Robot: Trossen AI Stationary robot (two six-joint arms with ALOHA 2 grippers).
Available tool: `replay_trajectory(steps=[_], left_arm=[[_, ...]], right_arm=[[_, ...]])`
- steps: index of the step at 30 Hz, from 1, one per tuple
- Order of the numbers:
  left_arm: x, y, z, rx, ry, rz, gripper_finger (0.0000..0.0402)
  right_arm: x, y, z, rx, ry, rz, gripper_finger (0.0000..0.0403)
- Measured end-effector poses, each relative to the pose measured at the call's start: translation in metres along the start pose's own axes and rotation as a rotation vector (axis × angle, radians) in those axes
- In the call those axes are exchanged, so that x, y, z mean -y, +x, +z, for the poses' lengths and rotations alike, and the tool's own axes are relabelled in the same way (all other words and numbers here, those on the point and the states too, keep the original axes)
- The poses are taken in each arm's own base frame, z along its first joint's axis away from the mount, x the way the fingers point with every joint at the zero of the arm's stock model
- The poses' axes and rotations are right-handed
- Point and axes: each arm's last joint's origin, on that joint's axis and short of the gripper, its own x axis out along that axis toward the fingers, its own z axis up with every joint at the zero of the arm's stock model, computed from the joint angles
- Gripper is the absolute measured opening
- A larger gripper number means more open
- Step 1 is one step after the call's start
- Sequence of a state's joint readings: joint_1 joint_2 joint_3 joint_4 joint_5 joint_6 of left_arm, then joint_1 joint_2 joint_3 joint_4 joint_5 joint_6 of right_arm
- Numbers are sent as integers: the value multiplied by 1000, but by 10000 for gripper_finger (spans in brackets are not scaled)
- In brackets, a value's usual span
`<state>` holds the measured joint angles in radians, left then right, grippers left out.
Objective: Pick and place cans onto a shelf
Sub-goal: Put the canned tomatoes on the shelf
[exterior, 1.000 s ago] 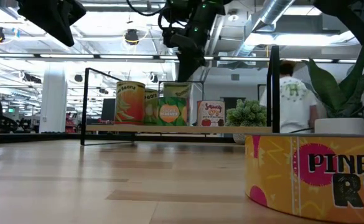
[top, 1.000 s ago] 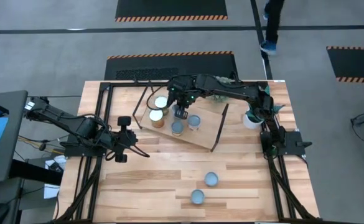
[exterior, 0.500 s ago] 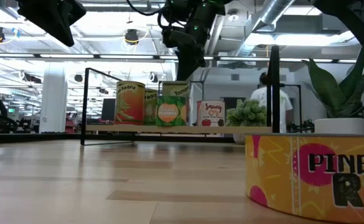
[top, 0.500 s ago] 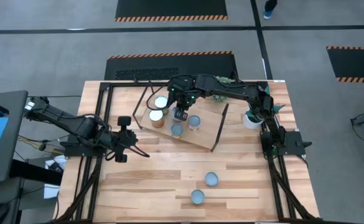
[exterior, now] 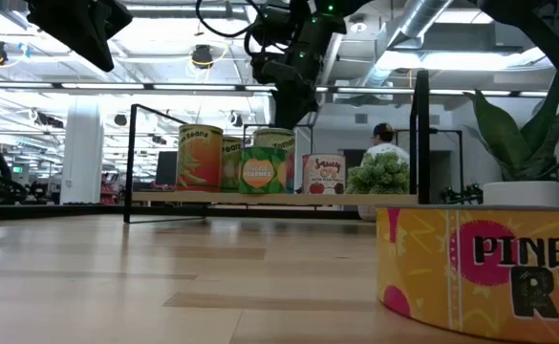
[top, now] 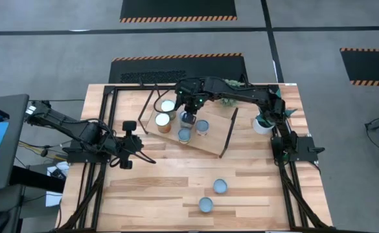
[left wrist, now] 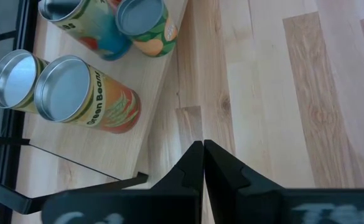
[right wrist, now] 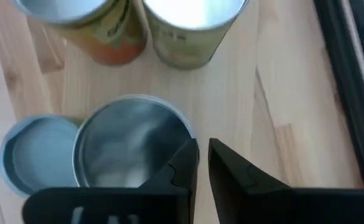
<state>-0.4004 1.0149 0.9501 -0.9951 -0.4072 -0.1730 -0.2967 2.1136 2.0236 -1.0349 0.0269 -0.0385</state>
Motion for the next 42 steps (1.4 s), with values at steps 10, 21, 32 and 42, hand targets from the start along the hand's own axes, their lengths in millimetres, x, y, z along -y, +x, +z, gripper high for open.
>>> replay_trajectory(steps=[10, 21, 32, 42], left_arm=[[0, 0, 0, 0, -10, 0, 0], [0, 0, 0, 1, 9, 11, 0], [-1, 0, 0, 7, 10, 26, 0], [-1, 0, 1, 10, 12, 27, 0]], right_arm=[[-12, -25, 8, 40, -87, 12, 64], [-94, -28, -21, -168, -446, 107, 63], [-95, -1, -19, -108, -493, 0, 49], [-66, 0, -16, -129, -440, -22, 29]])
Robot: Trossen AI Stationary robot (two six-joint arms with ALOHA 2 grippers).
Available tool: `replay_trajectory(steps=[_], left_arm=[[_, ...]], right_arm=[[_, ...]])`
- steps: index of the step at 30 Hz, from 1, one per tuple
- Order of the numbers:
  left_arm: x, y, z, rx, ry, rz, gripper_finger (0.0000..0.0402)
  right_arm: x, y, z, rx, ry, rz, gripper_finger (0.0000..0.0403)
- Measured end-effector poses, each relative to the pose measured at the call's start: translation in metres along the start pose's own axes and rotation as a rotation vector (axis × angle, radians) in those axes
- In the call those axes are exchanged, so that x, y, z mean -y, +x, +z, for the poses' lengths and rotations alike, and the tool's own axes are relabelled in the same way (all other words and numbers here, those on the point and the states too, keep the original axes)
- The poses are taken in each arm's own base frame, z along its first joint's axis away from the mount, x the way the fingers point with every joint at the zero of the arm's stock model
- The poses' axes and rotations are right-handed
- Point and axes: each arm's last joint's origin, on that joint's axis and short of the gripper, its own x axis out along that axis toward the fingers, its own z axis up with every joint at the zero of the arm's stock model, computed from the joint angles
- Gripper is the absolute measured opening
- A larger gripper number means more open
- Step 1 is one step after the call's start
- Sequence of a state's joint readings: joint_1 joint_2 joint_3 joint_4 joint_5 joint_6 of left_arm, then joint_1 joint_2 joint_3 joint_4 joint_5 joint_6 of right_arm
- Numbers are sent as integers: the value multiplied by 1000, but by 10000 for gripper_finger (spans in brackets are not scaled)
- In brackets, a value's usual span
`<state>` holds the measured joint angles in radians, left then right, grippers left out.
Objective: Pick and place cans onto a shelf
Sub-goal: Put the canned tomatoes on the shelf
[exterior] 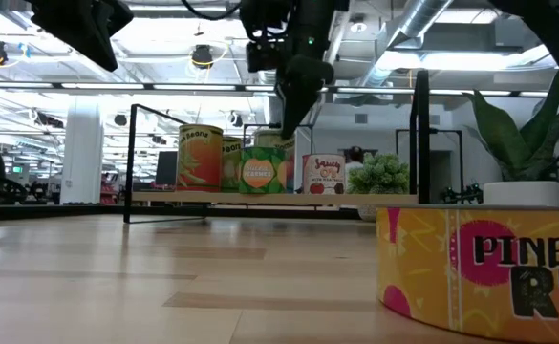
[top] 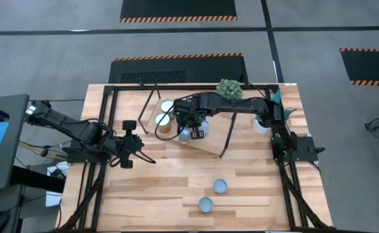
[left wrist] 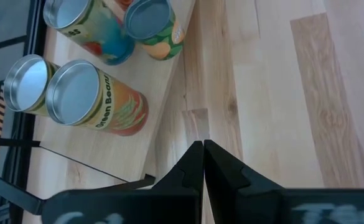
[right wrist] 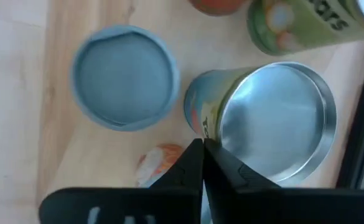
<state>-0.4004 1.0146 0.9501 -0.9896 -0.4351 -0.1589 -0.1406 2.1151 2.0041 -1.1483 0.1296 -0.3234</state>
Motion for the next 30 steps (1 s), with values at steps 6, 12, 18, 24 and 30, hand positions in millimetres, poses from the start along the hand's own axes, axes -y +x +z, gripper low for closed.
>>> replay_trajectory(steps=[6, 12, 18, 24, 30], left_arm=[[0, 0, 0, 1, 0, 0, 0], [0, 0, 0, 2, 1, 3, 0], [0, 0, 0, 2, -2, 4, 0], [0, 0, 0, 3, -2, 3, 0], [0, 0, 1, 5, -4, 3, 0]], right_arm=[[11, 2, -3, 4, 26, -10, 21], [13, 1, 1, 44, 7, -25, 28], [12, 1, 0, 34, 13, -20, 24], [-7, -19, -3, 7, -5, 5, 22], [-31, -36, -17, -144, 12, 60, 25]])
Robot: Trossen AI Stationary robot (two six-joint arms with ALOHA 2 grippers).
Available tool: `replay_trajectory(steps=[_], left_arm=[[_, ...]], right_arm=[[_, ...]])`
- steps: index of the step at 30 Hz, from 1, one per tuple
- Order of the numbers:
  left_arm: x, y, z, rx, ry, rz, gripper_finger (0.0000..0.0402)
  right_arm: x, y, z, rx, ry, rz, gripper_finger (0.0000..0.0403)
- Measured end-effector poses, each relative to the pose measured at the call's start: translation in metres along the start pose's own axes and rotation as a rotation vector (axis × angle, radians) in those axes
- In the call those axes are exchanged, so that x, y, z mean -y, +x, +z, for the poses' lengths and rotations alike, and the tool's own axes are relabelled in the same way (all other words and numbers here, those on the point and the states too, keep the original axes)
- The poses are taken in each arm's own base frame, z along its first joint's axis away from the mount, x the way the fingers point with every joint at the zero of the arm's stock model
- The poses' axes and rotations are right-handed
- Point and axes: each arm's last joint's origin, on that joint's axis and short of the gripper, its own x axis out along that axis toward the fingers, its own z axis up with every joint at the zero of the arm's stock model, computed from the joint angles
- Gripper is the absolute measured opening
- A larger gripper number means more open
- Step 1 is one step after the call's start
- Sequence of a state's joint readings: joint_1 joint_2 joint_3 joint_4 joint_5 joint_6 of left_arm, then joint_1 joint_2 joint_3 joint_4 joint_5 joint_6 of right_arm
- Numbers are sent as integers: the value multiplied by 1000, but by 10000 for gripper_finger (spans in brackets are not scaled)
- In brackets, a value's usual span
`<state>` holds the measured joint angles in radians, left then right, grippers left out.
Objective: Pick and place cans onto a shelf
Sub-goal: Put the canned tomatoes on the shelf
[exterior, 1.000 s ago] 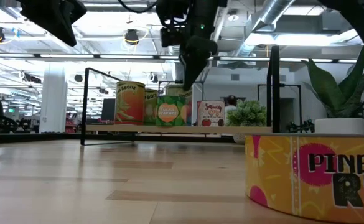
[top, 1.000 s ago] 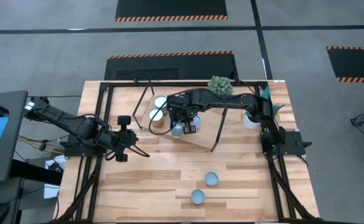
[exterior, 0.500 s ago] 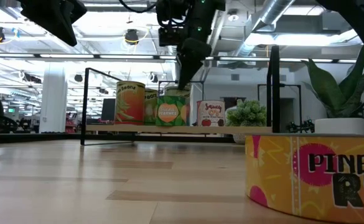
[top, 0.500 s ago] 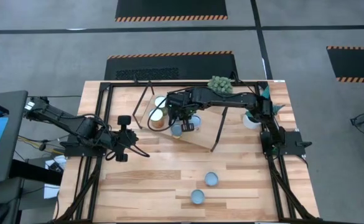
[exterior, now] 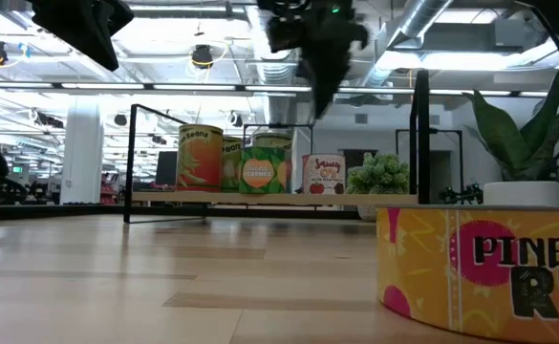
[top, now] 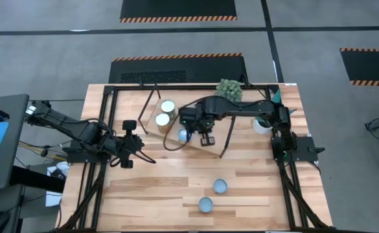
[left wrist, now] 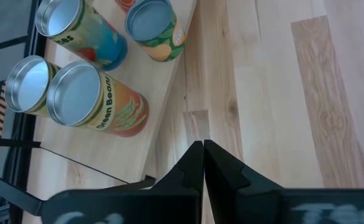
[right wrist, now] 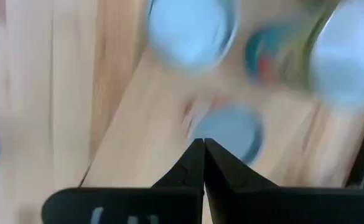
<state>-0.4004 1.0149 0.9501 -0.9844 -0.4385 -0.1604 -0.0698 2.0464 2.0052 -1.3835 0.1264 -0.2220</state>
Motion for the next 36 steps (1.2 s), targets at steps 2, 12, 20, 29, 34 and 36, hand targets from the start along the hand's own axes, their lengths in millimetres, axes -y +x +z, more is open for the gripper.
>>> replay_trajectory(steps=[2, 12, 20, 29, 34, 36], left_arm=[[0, 0, 0, 0, -5, 0, 0], [0, 0, 0, 1, -17, 5, 0], [-1, 0, 0, 10, -51, 41, 0], [-1, 0, 1, 13, -74, 46, 0], [-2, 0, 1, 15, -74, 55, 0], [-2, 0, 1, 15, -74, 55, 0]], right_arm=[[-4, -1, -4, -46, 28, 10, 25], [-10, -2, -7, -90, 60, 15, 21], [20, 2, -1, 12, 51, -94, 19], [64, 25, -15, 36, 185, 6, 23], [71, 41, -21, 3, 206, -16, 18], [73, 41, -19, 32, 210, -25, 17]])
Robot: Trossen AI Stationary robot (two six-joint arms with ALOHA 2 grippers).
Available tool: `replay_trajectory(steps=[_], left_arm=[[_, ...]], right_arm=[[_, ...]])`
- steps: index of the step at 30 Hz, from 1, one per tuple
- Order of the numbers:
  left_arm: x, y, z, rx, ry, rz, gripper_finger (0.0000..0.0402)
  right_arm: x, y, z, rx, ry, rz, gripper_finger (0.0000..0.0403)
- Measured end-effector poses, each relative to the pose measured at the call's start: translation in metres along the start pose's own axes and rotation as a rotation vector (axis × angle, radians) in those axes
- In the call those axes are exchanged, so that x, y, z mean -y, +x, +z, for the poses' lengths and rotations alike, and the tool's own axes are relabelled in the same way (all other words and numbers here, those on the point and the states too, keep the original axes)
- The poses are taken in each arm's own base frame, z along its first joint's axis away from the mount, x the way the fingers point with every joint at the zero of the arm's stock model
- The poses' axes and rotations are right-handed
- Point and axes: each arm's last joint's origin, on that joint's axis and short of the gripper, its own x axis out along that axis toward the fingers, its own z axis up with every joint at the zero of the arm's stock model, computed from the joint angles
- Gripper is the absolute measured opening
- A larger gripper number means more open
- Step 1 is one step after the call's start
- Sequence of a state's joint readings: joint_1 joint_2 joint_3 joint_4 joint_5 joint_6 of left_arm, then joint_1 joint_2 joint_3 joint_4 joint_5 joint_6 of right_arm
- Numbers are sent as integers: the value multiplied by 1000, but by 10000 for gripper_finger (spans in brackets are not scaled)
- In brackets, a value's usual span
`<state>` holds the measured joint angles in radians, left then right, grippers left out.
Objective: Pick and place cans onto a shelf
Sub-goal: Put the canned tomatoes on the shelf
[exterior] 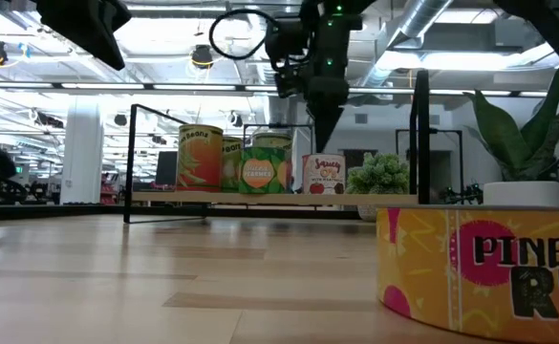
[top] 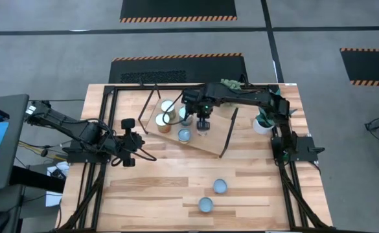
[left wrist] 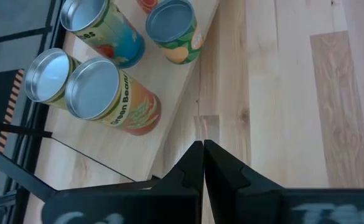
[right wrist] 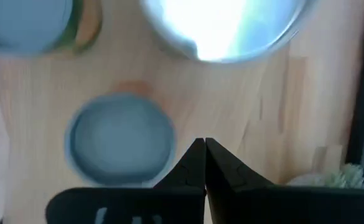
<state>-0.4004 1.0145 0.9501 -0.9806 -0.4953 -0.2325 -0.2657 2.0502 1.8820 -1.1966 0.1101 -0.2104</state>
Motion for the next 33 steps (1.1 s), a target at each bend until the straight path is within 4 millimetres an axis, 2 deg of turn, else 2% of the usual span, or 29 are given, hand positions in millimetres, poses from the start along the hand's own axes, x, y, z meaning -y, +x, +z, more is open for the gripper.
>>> replay_trajectory(steps=[12, 20, 27, 33], left_arm=[[0, 0, 0, 0, 0, 2, 0], [0, 0, 0, 0, 0, 2, 0], [0, 0, 0, 0, 5, 2, 0], [0, 0, 0, 0, 6, 2, 0]], right_arm=[[-3, -3, 22, 216, -26, -19, 22], [-4, -2, 18, 178, 25, -4, 22], [-21, -4, 18, 181, -31, 164, 26], [-30, -7, 29, 294, -112, 153, 17]])
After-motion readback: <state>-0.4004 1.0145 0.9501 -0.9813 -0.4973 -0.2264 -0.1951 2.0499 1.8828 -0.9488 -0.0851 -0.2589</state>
